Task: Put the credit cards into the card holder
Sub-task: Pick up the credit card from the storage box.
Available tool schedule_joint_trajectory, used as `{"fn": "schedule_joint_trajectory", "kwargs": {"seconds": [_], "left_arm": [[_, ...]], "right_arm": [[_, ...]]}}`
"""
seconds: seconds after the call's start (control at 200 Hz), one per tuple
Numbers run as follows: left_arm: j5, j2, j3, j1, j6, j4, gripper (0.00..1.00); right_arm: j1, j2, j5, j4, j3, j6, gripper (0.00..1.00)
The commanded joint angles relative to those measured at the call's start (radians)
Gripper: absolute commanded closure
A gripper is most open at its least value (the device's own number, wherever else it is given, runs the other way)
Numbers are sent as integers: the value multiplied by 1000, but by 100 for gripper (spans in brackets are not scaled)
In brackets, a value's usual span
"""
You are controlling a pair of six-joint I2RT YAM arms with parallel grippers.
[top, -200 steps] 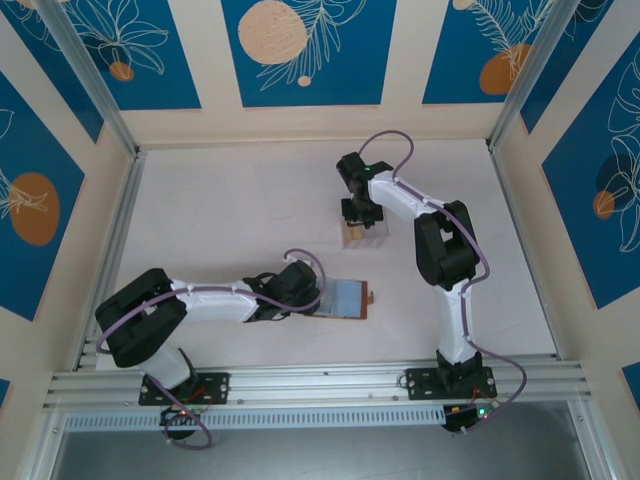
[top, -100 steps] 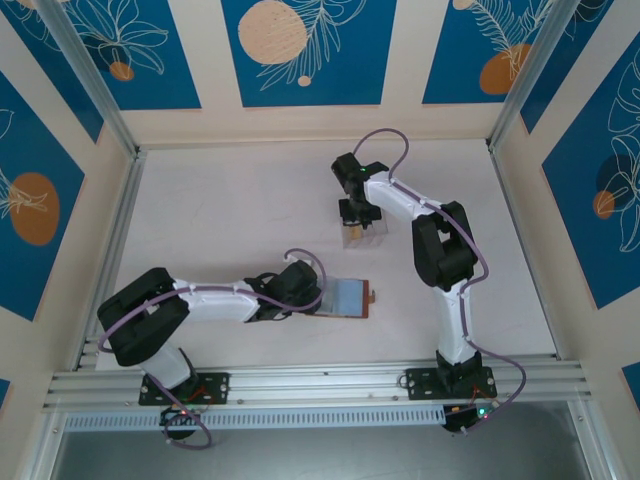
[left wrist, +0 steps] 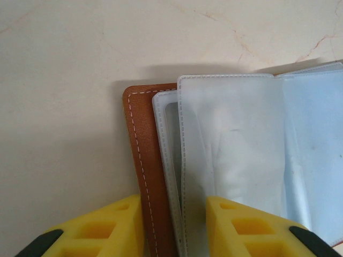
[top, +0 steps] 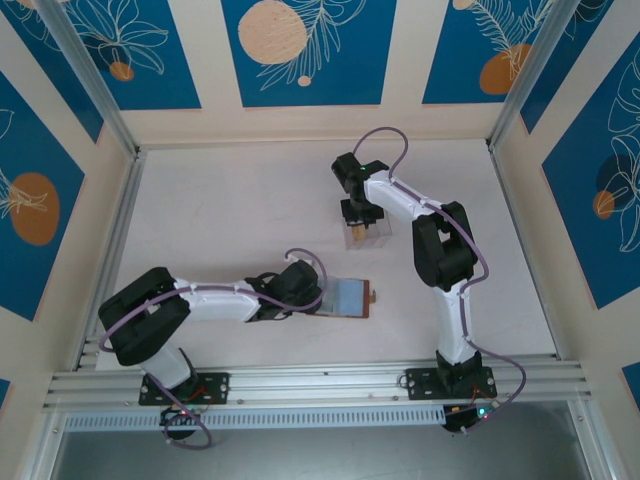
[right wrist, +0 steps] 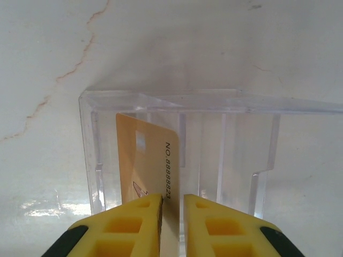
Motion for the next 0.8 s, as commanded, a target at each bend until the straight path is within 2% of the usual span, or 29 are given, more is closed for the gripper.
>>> {"fn": "schedule_joint_trajectory", "kwargs": {"seconds": [0.0, 0.15, 0.44, 0.795], "left_arm": [[-10, 47, -17, -11, -3, -107, 68], [-11, 50, -17, -11, -1, -109, 68], [-10, 53, -17, -11, -4, -106, 68], [-10, 49, -24, -12, -7, -106, 69]], "right_arm": [[-6, 1, 16, -34, 28, -16, 82], [-6, -4, 19, -36, 25, -15, 89], [5, -21, 27, -49, 36, -20, 92], [23, 16, -42, -45, 44, -15, 95]]}}
